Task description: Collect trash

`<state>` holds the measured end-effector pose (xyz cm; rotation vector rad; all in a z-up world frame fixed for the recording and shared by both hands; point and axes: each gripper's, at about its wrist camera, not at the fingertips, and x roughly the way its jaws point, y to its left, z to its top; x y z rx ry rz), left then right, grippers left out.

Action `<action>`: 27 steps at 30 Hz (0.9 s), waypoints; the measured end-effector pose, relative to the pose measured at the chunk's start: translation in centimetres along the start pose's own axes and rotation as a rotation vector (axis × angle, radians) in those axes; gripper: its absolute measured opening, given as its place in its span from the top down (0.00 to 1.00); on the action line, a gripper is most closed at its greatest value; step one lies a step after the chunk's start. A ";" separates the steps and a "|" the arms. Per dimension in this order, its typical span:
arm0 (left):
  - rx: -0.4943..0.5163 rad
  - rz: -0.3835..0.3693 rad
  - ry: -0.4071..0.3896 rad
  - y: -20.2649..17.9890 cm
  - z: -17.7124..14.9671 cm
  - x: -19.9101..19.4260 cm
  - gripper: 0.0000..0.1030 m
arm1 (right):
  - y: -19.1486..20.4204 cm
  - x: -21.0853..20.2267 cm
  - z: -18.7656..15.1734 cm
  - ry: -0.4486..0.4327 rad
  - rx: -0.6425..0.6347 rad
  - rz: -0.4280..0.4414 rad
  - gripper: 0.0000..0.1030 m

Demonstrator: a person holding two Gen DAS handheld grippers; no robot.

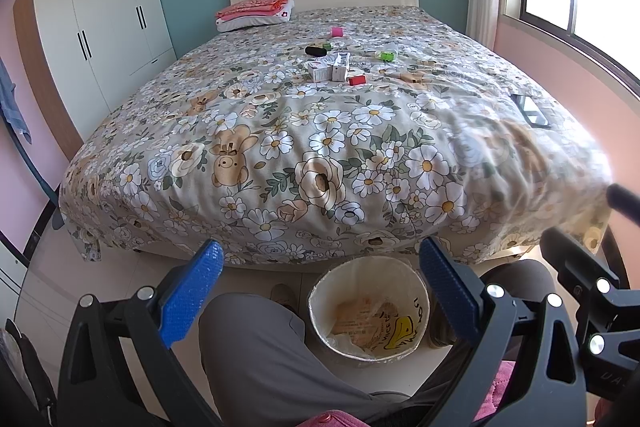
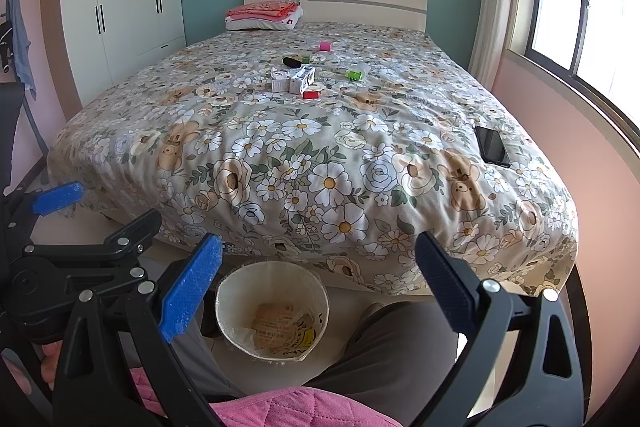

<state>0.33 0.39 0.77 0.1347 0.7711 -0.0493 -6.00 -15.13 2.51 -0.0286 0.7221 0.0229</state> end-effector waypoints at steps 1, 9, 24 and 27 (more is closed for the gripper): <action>0.000 -0.001 0.000 0.0 -0.1 0.0 0.03 | 0.0 0.0 0.0 -0.001 0.000 -0.001 0.08; -0.004 -0.002 -0.009 0.2 0.1 -0.2 0.03 | 0.1 0.0 0.2 -0.005 -0.001 0.001 0.08; -0.006 -0.002 -0.011 0.3 0.0 -0.3 0.03 | 0.2 0.0 0.3 -0.008 -0.003 0.000 0.08; -0.006 -0.001 -0.010 0.2 0.0 -0.3 0.03 | 0.2 0.1 0.3 -0.006 -0.002 0.001 0.08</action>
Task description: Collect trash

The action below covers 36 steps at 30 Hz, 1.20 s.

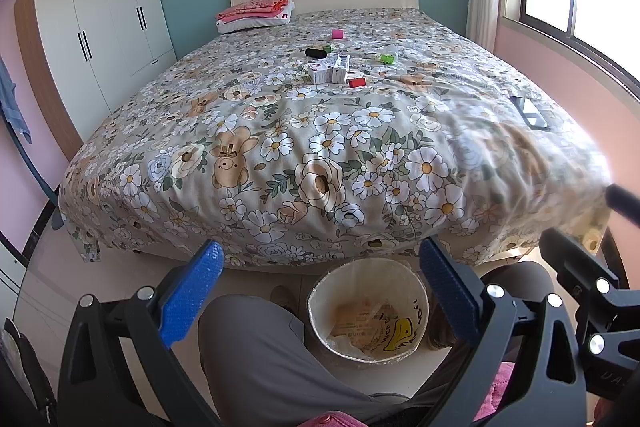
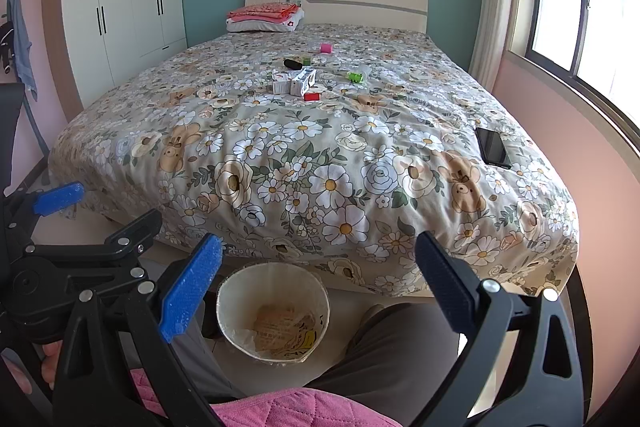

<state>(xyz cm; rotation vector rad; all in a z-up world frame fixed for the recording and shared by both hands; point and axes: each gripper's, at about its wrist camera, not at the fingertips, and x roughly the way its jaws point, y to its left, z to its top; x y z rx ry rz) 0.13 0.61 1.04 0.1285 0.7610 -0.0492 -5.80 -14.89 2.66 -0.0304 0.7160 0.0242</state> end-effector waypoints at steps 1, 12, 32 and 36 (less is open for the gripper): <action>0.000 0.001 0.001 -0.1 0.0 0.0 0.03 | 0.1 0.0 0.0 0.001 0.000 0.000 0.08; 0.001 0.000 0.011 -0.3 -0.6 0.6 0.03 | -0.2 0.4 -0.6 0.010 0.004 0.008 0.08; -0.108 0.017 -0.055 3.0 9.5 6.4 0.03 | -2.3 6.2 9.1 -0.036 0.018 0.023 0.08; -0.115 0.019 -0.062 3.4 12.7 8.6 0.03 | -3.1 8.2 13.0 -0.067 0.035 0.009 0.08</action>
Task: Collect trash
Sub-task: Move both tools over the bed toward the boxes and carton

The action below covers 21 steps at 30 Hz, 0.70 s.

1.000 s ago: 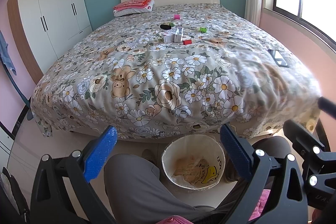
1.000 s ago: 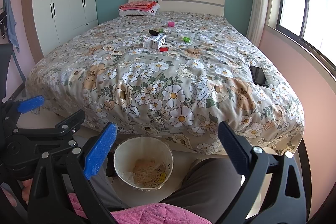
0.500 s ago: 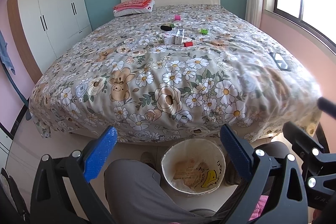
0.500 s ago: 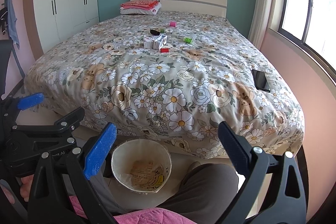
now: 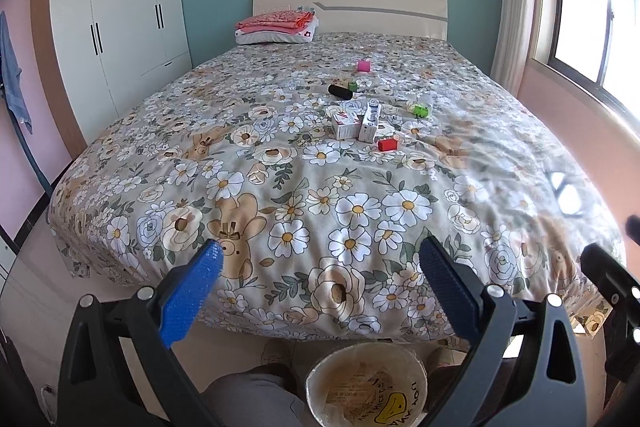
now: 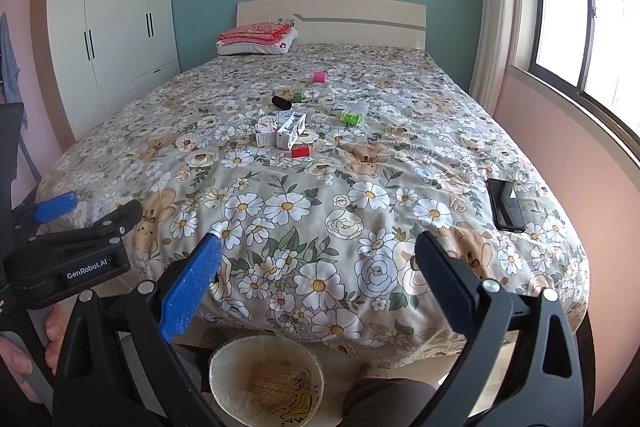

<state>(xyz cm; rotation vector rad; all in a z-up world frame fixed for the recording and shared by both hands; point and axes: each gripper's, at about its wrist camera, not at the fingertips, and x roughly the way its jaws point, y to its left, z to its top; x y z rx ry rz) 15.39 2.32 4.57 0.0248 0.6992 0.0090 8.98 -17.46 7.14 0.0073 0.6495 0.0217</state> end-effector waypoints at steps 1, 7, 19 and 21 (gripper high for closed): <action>0.001 -0.010 0.001 0.0 0.7 0.6 0.03 | -0.2 0.6 0.9 -0.006 0.007 0.003 0.08; 0.079 -0.023 -0.025 0.1 4.4 4.7 0.03 | -0.8 5.6 5.9 0.004 0.006 0.003 0.08; 0.249 -0.056 -0.027 1.2 12.0 15.5 0.03 | 1.4 18.0 16.4 0.040 0.006 0.002 0.08; 0.275 -0.057 -0.019 1.6 13.2 17.8 0.03 | 1.7 20.7 18.0 0.061 0.014 0.007 0.08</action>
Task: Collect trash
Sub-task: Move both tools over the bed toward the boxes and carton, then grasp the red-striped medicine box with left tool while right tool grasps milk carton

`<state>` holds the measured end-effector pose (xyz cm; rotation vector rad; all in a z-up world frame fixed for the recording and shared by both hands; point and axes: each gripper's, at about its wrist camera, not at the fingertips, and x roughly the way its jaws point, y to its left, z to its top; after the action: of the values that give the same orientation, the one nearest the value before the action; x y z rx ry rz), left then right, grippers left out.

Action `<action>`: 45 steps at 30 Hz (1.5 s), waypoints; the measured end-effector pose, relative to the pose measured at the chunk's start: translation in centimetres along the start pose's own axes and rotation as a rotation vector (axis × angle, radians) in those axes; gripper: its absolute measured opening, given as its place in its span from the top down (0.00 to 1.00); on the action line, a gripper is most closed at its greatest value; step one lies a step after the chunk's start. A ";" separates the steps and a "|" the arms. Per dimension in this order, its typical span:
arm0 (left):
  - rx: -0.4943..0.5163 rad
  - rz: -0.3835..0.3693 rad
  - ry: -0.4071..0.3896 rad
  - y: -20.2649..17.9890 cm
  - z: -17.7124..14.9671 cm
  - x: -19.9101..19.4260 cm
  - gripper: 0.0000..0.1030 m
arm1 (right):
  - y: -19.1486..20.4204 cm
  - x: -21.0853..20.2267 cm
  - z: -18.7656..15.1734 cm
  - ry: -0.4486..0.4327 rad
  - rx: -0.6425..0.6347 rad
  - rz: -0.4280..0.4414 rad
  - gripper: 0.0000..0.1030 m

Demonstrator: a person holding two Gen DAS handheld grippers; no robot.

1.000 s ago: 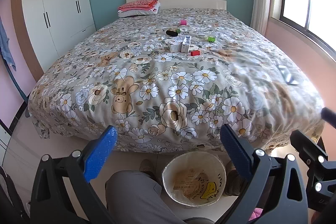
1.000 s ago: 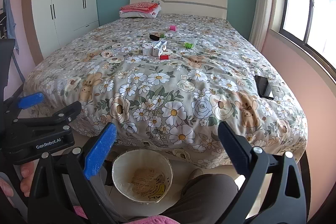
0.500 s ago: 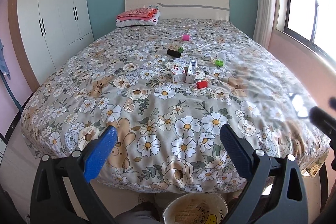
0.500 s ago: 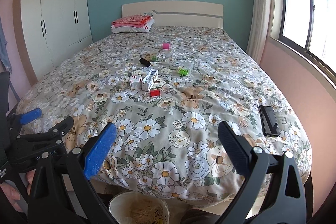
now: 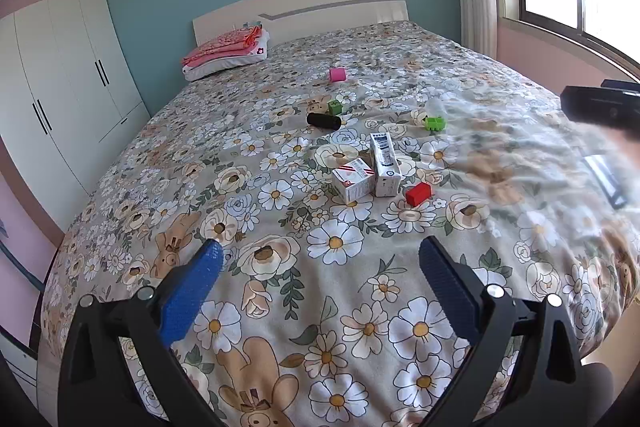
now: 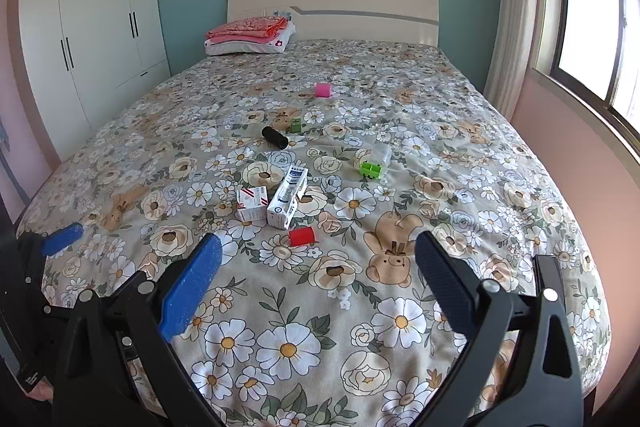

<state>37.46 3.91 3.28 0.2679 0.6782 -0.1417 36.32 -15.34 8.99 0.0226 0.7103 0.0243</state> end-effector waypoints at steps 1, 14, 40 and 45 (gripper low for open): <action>0.011 -0.006 0.005 0.4 0.5 1.1 0.03 | 0.2 1.3 0.8 0.013 0.005 0.003 0.08; 0.261 -0.205 0.017 0.8 4.9 14.0 0.03 | 1.3 19.7 7.8 0.291 0.144 0.126 0.08; 0.431 -0.571 0.211 -2.0 4.7 30.1 0.45 | 2.2 38.6 5.1 0.570 0.305 0.093 0.39; 0.367 -0.546 0.212 -2.4 4.7 30.8 0.53 | 2.8 39.5 4.3 0.585 0.274 0.081 0.65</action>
<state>63.47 -1.05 -13.27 0.4491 0.9244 -0.7734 69.01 -11.41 -13.38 0.3174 1.2935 0.0111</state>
